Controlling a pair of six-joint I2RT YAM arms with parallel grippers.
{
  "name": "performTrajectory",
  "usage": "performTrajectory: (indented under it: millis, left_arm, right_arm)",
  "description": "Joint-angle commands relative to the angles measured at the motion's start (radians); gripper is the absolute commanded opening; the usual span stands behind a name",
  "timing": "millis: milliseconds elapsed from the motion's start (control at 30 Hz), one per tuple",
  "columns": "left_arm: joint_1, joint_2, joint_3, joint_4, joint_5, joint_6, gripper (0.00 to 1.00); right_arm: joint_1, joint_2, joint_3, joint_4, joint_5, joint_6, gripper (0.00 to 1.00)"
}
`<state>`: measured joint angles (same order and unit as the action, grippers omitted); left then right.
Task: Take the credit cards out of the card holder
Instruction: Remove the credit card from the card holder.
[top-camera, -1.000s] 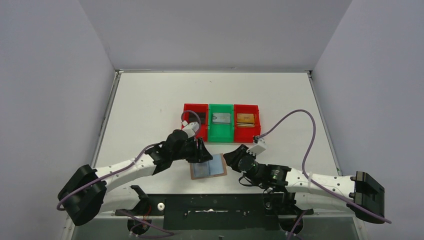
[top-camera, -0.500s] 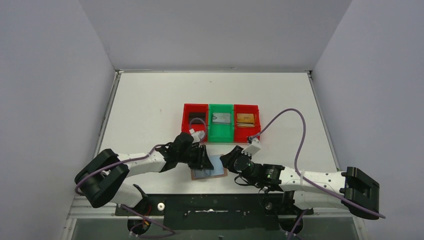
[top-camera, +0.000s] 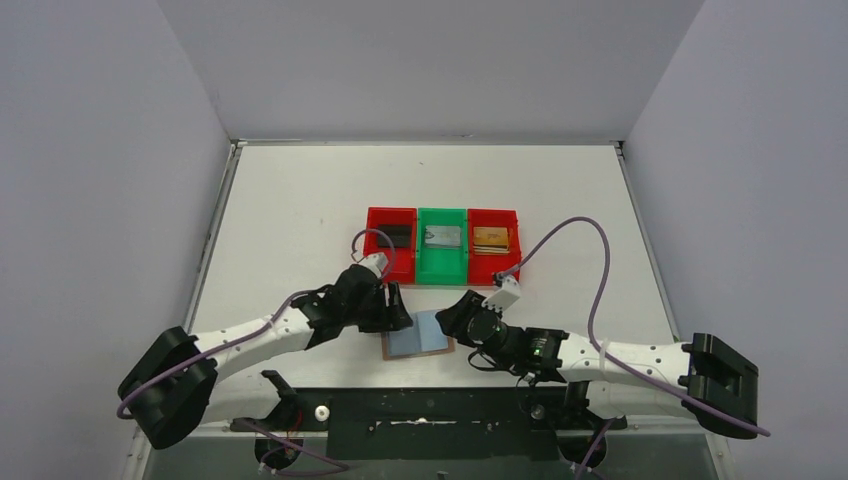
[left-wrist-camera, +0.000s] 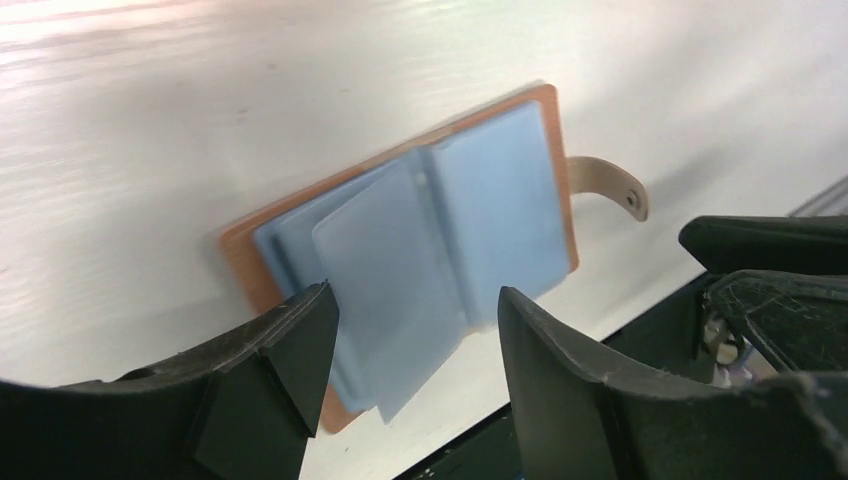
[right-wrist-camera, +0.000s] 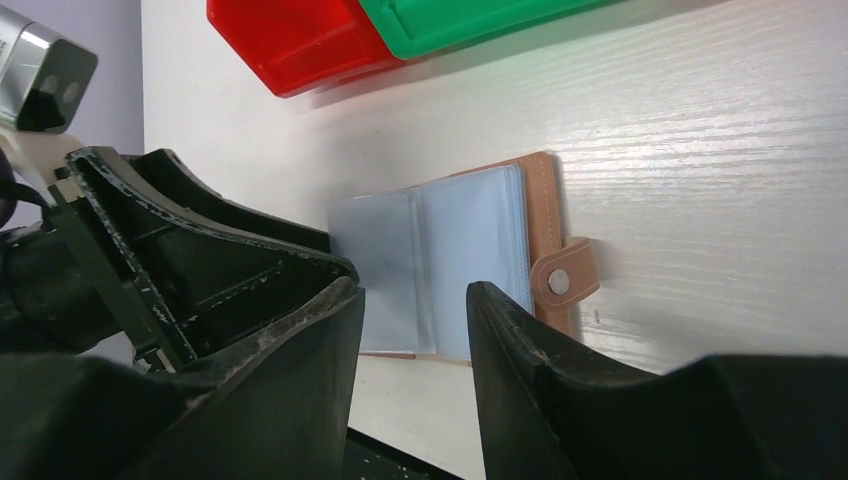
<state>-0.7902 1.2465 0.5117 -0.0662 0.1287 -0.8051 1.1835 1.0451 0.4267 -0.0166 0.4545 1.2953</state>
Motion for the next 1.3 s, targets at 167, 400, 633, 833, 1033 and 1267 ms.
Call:
performTrajectory:
  millis: [167, 400, 633, 833, 1033, 1267]
  left_arm:
    - [0.034, -0.241, 0.019, -0.282, -0.324, -0.097, 0.63]
    - [0.277, -0.395, 0.055, -0.461, -0.331, -0.067, 0.74]
    - [0.510, -0.488, 0.067, -0.466, -0.200, -0.031, 0.79]
    - [0.514, -0.534, 0.047, -0.447, -0.186, -0.035, 0.79]
    - [0.513, -0.554, 0.047, -0.445, -0.180, -0.032, 0.79]
    - [0.514, -0.557, 0.038, -0.433, -0.162, -0.032, 0.79]
  right_arm:
    - [0.002, 0.162, 0.178, 0.002, -0.030, -0.126, 0.43]
    - [0.076, 0.449, 0.477, -0.265, 0.036, -0.192, 0.47]
    - [0.105, 0.639, 0.650, -0.388, 0.018, -0.250, 0.51]
    - [0.119, 0.768, 0.760, -0.473, -0.006, -0.274, 0.53]
    - [0.121, 0.848, 0.823, -0.560, -0.001, -0.254, 0.50]
    - [0.117, 0.830, 0.792, -0.514, -0.021, -0.249, 0.34]
